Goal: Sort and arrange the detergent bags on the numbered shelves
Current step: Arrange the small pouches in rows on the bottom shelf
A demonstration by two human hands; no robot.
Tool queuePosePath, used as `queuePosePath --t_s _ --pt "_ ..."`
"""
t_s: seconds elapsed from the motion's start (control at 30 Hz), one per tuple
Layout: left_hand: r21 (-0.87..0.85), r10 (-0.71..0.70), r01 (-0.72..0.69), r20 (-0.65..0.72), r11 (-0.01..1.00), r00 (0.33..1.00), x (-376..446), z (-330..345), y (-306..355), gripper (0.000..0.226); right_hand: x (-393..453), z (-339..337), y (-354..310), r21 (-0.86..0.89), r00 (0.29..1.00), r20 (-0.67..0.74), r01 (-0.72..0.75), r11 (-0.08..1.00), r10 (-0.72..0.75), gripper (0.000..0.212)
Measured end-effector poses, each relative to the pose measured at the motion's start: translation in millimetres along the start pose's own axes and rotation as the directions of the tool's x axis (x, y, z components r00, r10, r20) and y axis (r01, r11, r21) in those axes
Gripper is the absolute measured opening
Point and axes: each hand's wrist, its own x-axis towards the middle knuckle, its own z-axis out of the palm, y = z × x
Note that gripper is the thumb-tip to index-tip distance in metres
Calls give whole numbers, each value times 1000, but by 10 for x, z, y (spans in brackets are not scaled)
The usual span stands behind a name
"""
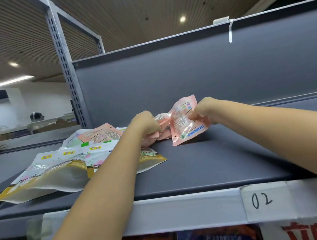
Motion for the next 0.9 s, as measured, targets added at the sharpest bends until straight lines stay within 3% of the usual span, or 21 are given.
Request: queuePosePath --t_s 0.07,0.17,0.23,0.3,0.47,0.63,0.77,0.83,0.9 --pt "-349 28 -36 -29 936 999 -31 -62 -17 10 -135 -189 -9 68 1000 -5 24 997 -24 7" --pt "-803 49 35 79 594 996 -165 -161 91 6 -349 -508 -1 160 993 -37 117 980 -113 22" --pt "-908 100 125 179 401 979 -254 -182 170 21 -524 -706 31 205 982 -73 184 961 -172 26" --pt "-941 119 197 237 275 964 -405 -149 249 31 -689 -878 96 253 974 -90 223 941 -207 25" --pt "-959 26 282 283 35 959 -762 72 526 23 -1083 -1109 224 446 970 -70 241 862 -234 14" --pt "-957 28 273 272 -101 962 -1168 213 835 18 -1401 -1061 335 480 966 -47 244 843 -253 15" --pt "-961 82 261 254 -88 964 -1559 187 874 17 -1730 -976 382 464 953 -116 302 833 -280 13" --pt "-954 127 291 281 -75 951 -1762 141 804 11 -1929 -941 384 357 885 -262 460 813 -386 14" --pt "-948 180 314 299 -61 937 -1972 108 666 15 -2203 -913 378 194 749 -420 625 756 -512 17"
